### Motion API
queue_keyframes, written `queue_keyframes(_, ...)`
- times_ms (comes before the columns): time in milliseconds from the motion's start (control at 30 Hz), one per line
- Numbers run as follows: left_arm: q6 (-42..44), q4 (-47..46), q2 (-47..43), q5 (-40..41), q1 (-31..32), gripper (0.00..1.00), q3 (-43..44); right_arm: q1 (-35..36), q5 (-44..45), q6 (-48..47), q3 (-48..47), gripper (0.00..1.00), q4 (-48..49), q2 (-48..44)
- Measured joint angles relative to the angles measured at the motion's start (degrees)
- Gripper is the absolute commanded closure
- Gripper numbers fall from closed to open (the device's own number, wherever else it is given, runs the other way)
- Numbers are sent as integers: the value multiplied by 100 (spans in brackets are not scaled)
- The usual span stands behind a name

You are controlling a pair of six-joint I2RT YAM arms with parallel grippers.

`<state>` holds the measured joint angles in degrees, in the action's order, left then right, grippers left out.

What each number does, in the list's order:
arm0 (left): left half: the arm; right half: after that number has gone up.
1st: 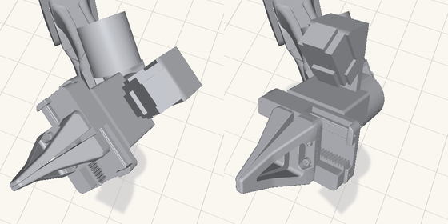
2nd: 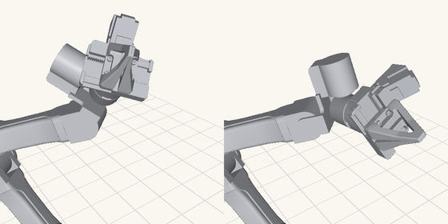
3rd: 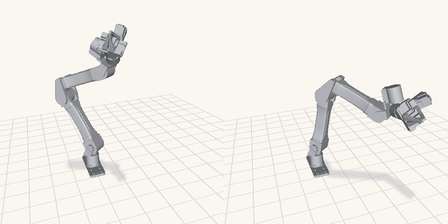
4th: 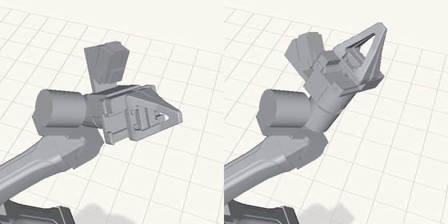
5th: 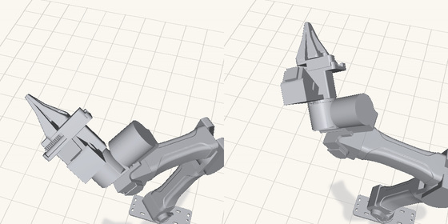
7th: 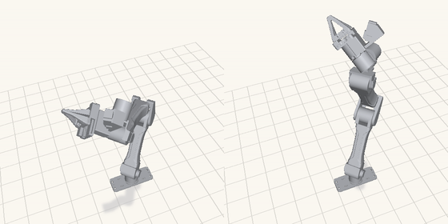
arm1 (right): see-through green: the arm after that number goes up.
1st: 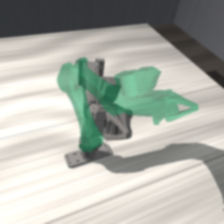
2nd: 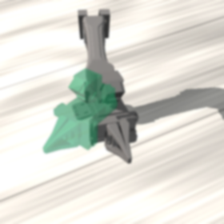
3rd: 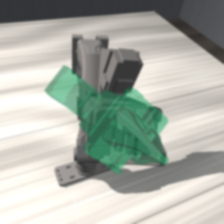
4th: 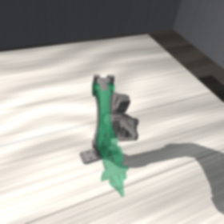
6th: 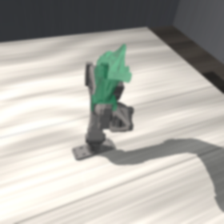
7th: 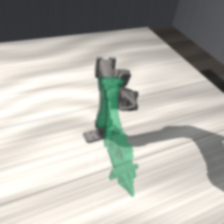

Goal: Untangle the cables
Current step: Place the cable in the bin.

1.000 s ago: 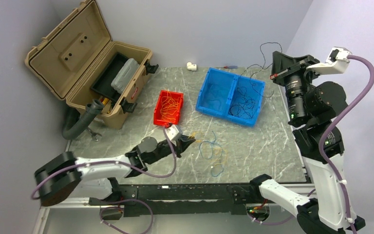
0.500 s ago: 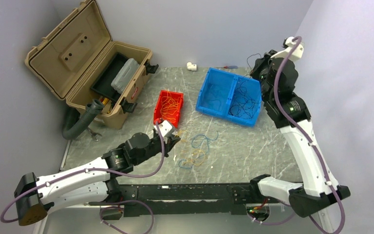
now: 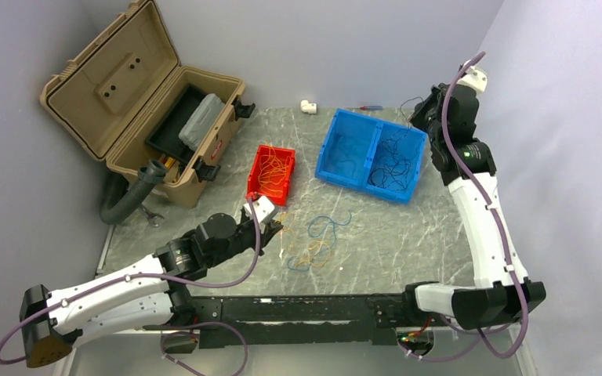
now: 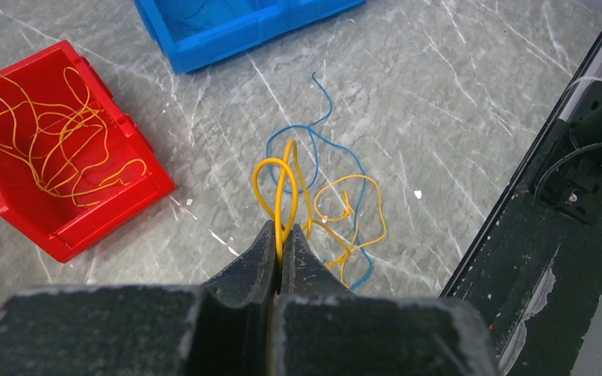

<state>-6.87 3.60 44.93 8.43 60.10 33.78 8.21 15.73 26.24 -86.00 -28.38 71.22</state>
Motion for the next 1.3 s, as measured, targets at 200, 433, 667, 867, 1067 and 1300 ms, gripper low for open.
queue_keyframes(200, 31, 201, -149, 0, 0, 100, 11, -415, -236, 98, 358, 100, 94, 402)
queue_keyframes(433, 127, 385, -223, 0, 0, 100, 63, -544, -184, -50, 916, 100, 476, 909)
queue_keyframes(667, 205, 485, -225, -13, 0, 100, 192, -540, 417, -376, 1346, 100, 883, 1401)
queue_keyframes(867, 282, 490, -177, -105, 0, 100, 223, -540, 850, -385, 1572, 100, 1117, 1947)
queue_keyframes(1067, 295, 485, -81, -219, 0, 100, 321, -540, 955, -328, 1711, 100, 1495, 2343)
queue_keyframes(1300, 304, 487, -35, -304, 0, 100, 323, -540, 975, -361, 1104, 100, 1777, 3224)
